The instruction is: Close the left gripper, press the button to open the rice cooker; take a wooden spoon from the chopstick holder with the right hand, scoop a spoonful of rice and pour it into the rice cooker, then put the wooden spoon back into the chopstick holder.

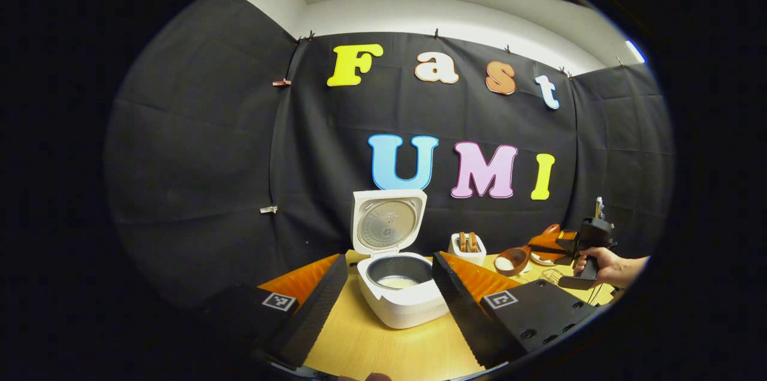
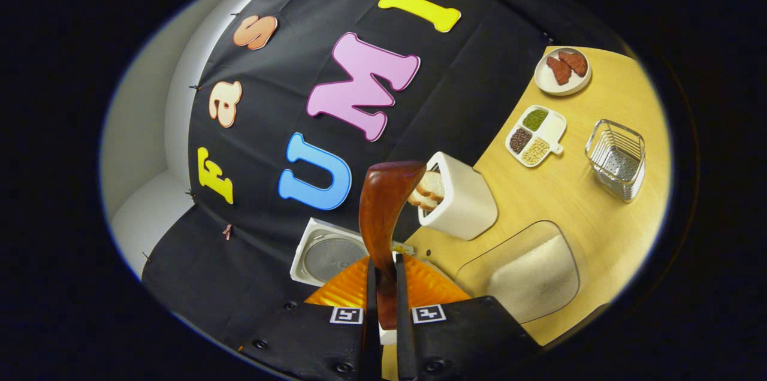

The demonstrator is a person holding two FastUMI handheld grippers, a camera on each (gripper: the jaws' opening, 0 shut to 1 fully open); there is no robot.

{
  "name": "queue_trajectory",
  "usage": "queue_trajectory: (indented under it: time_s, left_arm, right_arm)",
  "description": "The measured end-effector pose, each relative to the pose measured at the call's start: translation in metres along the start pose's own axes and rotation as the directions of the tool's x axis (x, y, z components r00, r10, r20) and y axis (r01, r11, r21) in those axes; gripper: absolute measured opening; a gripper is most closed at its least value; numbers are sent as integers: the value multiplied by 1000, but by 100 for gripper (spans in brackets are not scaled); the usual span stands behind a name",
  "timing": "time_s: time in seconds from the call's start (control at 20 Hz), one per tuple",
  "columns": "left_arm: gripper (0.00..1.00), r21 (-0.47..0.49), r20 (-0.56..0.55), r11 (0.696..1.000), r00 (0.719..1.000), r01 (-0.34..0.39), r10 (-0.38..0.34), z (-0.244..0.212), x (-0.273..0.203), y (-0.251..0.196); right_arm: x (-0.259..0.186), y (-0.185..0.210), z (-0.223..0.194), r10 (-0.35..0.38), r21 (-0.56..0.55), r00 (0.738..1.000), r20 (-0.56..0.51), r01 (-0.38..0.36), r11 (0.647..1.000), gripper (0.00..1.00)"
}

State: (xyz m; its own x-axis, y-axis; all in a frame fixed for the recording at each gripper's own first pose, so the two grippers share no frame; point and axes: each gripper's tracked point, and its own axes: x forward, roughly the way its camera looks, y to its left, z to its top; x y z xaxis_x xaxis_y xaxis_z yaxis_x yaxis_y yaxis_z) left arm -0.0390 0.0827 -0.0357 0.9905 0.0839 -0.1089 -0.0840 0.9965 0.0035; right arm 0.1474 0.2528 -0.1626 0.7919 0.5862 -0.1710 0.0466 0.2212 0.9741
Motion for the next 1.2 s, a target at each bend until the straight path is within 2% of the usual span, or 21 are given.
queue_trajectory:
  time_s: [0.3, 0.5, 0.85, 1.0, 1.05, 1.2]
  left_arm:
    - [97, -31, -7, 1000, 1000, -8, 8, -6, -1, 0]
    - [95, -42, -19, 999, 1000, -16, 15, -13, -2, 5]
    - [96, -24, -33, 999, 998, -48, 48, -19, 1, 27]
    - [98, -36, -43, 997, 997, -62, 61, -24, 4, 38]
    - [95, -41, -49, 997, 997, -66, 64, -27, 6, 41]
    - [95, -45, -64, 996, 995, -77, 74, -33, 11, 47]
  right_arm:
    - [45, 61, -24, 73, 16, 997, -28, -73, 997, 15]
    - [77, 80, -45, 75, -29, 996, -49, -77, 997, 15]
    - [132, 90, -89, 38, -167, 995, -93, -53, 984, 14]
    - [155, 85, -96, 10, -217, 998, -70, -25, 976, 15]
    - [163, 84, -96, 0, -235, 998, -59, -14, 972, 15]
    - [186, 83, -102, -24, -360, 999, -49, 5, 933, 14]
